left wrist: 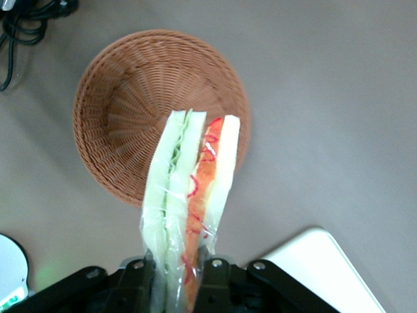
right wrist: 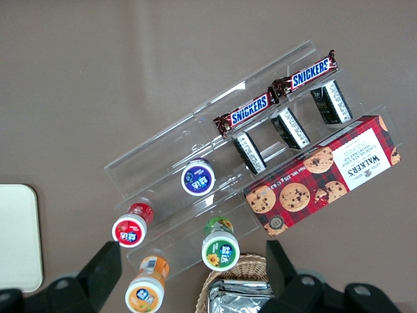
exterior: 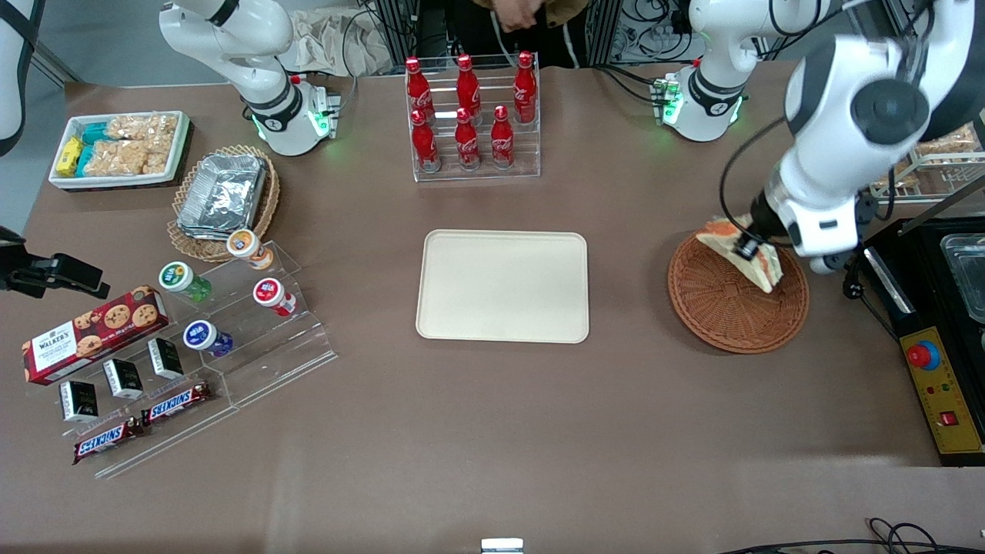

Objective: Place sandwich from basket to tray
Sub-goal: 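Lift the sandwich out of the basket with the left gripper, then carry the sandwich over the cream tray and lower it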

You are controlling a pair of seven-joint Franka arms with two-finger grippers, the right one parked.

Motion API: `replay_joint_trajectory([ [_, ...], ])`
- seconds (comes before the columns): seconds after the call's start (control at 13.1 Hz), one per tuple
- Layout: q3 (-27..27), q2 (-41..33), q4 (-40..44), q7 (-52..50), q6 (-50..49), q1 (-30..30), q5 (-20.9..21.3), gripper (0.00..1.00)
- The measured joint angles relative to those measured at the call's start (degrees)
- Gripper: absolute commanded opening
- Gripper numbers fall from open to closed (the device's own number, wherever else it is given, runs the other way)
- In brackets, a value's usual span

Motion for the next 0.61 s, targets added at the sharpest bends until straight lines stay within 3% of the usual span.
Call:
replay_joint_trajectory([
  [0.38,-12.87,1.43,6.16,0.15,0.49,-0.29,-2.30,0.00],
  [0.61,-18.42,4.27,6.18,5.76,3.46,-0.42,-2.27,0.00],
])
